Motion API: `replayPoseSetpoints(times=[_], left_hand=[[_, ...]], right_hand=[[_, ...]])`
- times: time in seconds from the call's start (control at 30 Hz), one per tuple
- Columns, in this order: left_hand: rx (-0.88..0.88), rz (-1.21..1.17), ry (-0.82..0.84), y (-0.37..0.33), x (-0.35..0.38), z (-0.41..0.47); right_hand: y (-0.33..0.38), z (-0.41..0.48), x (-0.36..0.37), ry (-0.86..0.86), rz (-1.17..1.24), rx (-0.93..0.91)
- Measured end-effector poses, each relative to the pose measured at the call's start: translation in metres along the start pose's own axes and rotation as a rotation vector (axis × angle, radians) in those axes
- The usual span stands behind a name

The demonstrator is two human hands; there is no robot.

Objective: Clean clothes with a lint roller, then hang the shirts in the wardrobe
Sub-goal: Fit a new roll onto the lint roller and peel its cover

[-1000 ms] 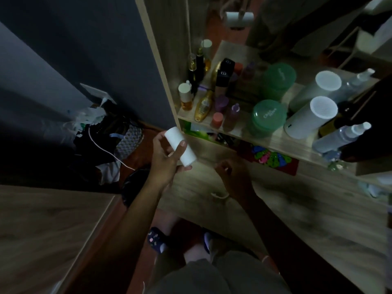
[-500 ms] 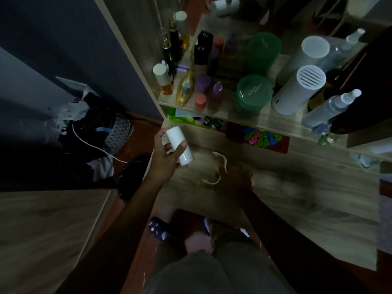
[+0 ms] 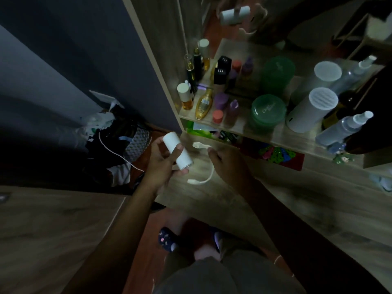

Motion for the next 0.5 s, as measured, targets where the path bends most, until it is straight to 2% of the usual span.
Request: replayPoseSetpoints(times=[0.27, 0.5], left_hand=[[0.016, -0.053, 0.062, -0.041, -0.009, -0.031], [0.054, -0.071, 0.107, -0.057, -0.015, -0.049]], right_hand=[[0.065, 0.018, -0.026, -0.113, -0.058, -0.223], [0.086, 0.021, -0.028, -0.128, -0.035, -0.265]])
Point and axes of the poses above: each hand's wrist, its own z-axis towards the middle knuckle, its own x-axis out of the palm, y = z × x, the point moved 5 cm from there along z, towards the middle knuckle
